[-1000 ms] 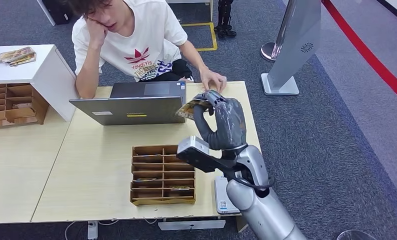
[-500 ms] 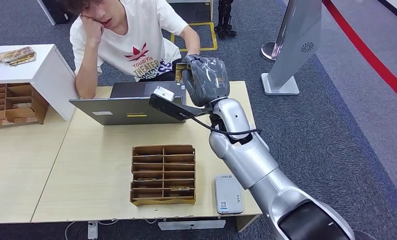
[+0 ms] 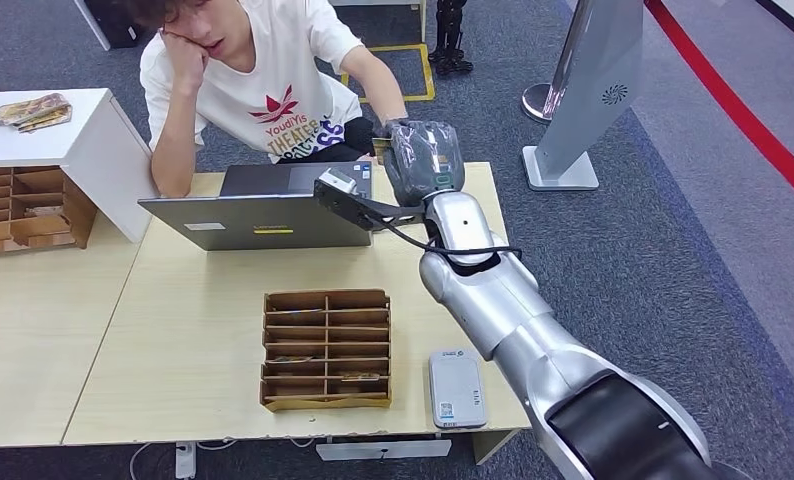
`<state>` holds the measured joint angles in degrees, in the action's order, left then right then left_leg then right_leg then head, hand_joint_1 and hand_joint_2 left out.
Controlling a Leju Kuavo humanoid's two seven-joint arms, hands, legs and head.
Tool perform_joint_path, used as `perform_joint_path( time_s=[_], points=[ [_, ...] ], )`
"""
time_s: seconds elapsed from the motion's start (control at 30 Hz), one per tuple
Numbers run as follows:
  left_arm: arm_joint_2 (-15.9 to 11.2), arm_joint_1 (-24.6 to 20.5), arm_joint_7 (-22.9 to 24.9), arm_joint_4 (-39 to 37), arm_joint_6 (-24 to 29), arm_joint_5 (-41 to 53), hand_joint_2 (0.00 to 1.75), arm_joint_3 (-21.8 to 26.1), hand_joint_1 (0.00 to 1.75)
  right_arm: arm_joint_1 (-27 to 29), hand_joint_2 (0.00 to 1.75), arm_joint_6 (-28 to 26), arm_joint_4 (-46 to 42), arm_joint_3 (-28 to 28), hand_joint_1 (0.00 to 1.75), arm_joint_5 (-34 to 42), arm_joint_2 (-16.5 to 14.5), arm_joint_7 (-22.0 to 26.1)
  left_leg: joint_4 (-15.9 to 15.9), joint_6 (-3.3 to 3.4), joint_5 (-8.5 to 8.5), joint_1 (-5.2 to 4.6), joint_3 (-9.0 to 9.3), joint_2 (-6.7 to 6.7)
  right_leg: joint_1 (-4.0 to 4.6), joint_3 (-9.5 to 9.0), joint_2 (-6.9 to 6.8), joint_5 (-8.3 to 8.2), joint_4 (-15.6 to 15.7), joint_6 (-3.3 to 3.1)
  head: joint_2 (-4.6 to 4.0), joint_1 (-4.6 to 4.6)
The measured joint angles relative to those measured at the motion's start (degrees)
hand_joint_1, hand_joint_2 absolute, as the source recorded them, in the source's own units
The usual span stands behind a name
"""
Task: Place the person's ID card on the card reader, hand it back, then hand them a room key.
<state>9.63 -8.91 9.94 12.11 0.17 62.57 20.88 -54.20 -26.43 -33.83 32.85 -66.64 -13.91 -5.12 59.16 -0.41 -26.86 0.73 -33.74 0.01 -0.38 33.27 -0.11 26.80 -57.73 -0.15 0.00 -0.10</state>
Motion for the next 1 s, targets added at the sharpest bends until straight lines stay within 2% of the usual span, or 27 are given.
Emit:
perform_joint_path(
  time_s=[0.1, 0.2, 0.33, 0.4, 0.47, 0.53, 0.6, 0.73, 0.83, 0.93, 0.97, 1.0],
  points=[
    [-0.01, 0.00, 0.02, 0.00, 0.00, -0.40, 0.00, -0.20, 0.00, -0.03, 1.75, -0.03, 1.11, -0.31, 0.00, 0.15, -0.25, 0.13, 0.00, 0.00, 0.00, 0.00, 0.00, 0.00, 0.00, 0.01, 0.00, 0.00, 0.00, 0.00, 0.00, -0.01],
    [-0.01, 0.00, 0.04, 0.00, 0.02, -0.91, 0.00, -0.32, 0.00, 0.24, 1.75, -0.03, 1.46, -1.28, 0.00, 2.59, -0.63, 2.35, 0.00, 0.00, 0.00, 0.00, 0.00, 0.00, 0.00, 0.01, 0.00, 0.00, 0.00, 0.00, 0.00, -0.01],
    [-0.01, 0.01, 0.08, 0.00, 0.19, -1.30, 0.00, -0.44, 0.00, 0.93, 0.00, 0.29, 1.27, -2.99, 0.00, 5.50, -1.40, 4.87, 0.00, 0.00, 0.00, 0.00, 0.00, 0.00, 0.00, 0.02, 0.01, 0.00, 0.00, 0.00, 0.00, -0.01],
    [-0.01, 0.04, 0.14, 0.00, 0.33, -1.79, 0.00, -0.58, 0.00, 1.92, 0.87, 1.28, 0.05, -3.83, 0.00, 8.76, -1.81, 7.36, -0.01, 0.00, 0.00, 0.01, 0.00, 0.00, 0.00, 0.01, 0.01, 0.00, 0.00, 0.00, 0.00, 0.01],
    [-0.01, 0.10, 0.25, 0.00, 0.71, -2.81, 0.00, -0.64, 0.00, 4.76, 1.75, 3.65, -3.86, -4.81, 0.00, 15.55, -2.59, 12.00, -0.01, -0.01, -0.01, 0.02, 0.00, 0.01, 0.01, 0.02, 0.02, 0.01, 0.00, 0.00, 0.00, 0.00],
    [-0.01, 0.23, 0.26, 0.00, 1.33, -4.10, 0.00, -0.64, 0.00, 9.43, 1.75, 5.89, -10.39, -4.94, 0.00, 22.13, -3.39, 15.29, -0.02, -0.02, -0.03, 0.03, 0.00, -0.02, 0.01, 0.02, 0.00, 0.05, 0.00, -0.01, 0.00, -0.02],
    [-0.03, 0.52, 0.11, 0.00, 1.88, -5.08, 0.00, -0.64, 0.00, 14.35, 1.75, 6.69, -17.52, -3.78, 0.00, 25.75, -3.72, 15.75, -0.02, -0.04, -0.06, 0.03, -0.02, -0.06, 0.01, 0.04, -0.04, 0.09, 0.00, -0.01, 0.00, -0.01],
    [-0.17, 1.01, -0.05, 0.00, 2.22, -5.74, 0.00, -0.64, 0.00, 19.83, 1.75, 6.74, -26.77, -1.51, 0.00, 27.93, -3.73, 14.90, -0.04, -0.07, -0.10, 0.03, -0.06, -0.02, 0.01, 0.10, 0.01, 0.11, 0.01, 0.00, 0.00, -0.01],
    [-0.21, 1.22, -0.19, 0.00, 2.79, -6.85, 0.00, -0.64, 0.00, 22.49, 1.75, 6.54, -31.18, -0.41, 0.00, 30.59, -3.66, 16.56, -0.04, -0.07, -0.10, 0.03, -0.05, -0.02, 0.01, 0.09, 0.01, 0.10, 0.01, 0.00, 0.00, -0.01],
    [-0.32, 1.84, -0.97, 0.00, 3.71, -8.75, 0.00, -0.52, 0.00, 27.83, 1.75, 5.48, -37.21, 2.14, 0.05, 33.21, -2.94, 18.26, -0.04, -0.07, -0.11, 0.03, -0.05, -0.03, 0.01, 0.08, 0.00, 0.12, 0.02, 0.00, 0.00, 0.00],
    [-0.39, 2.13, -1.32, 0.00, 4.02, -9.41, 0.00, -0.35, 0.00, 29.96, 1.75, 4.88, -39.36, 3.34, 0.40, 33.90, -2.37, 18.41, -0.04, -0.07, -0.12, 0.03, -0.05, -0.03, 0.01, 0.09, 0.00, 0.12, 0.03, 0.00, 0.00, 0.00],
    [-0.46, 2.41, -1.65, 0.00, 4.35, -10.03, 0.00, -0.10, 0.00, 31.94, 1.75, 4.24, -41.27, 4.52, 0.82, 34.58, -1.63, 18.49, -0.04, -0.07, -0.13, 0.03, -0.06, -0.03, 0.01, 0.09, 0.00, 0.13, 0.03, 0.00, 0.00, 0.00]
  ],
)
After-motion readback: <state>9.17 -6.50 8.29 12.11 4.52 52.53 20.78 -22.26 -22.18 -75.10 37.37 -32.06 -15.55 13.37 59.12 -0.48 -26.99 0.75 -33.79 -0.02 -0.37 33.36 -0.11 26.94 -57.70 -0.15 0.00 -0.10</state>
